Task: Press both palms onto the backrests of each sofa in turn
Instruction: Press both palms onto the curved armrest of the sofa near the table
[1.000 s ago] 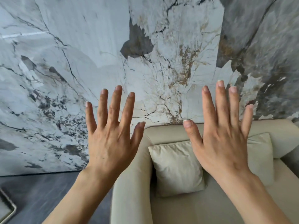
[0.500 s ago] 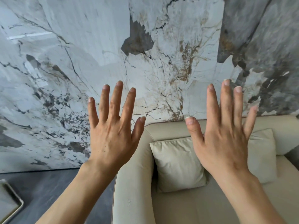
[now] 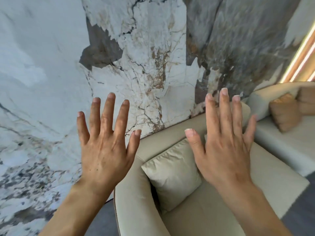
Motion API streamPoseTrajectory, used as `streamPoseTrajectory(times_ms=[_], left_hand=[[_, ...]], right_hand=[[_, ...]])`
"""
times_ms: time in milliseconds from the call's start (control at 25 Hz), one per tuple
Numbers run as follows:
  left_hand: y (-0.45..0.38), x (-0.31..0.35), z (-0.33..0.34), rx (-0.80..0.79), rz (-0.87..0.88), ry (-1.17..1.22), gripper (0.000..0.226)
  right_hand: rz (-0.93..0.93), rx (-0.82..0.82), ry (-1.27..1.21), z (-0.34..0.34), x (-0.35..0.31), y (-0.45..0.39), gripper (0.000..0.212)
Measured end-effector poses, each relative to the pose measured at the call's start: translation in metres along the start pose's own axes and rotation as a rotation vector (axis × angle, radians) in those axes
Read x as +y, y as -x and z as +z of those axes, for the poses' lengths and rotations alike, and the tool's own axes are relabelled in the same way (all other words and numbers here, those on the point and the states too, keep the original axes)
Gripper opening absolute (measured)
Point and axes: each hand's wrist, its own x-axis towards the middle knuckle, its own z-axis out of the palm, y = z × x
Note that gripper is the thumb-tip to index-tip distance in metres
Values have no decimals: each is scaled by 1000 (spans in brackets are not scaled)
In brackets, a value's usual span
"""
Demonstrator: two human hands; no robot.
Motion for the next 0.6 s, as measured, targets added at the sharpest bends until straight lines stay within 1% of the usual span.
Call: streamPoseTrajectory(times_ms=[160, 400, 600], left_hand=[[-8, -8, 13, -10, 68, 104, 63], [-4, 15, 17, -38, 171, 187, 64], [-8, 21, 29, -48, 273, 234, 64]], right_hand=[[85, -5, 115, -10, -19, 11, 73], [211, 55, 190, -24, -8, 38, 72], [332, 28, 253, -25, -7, 51, 74]])
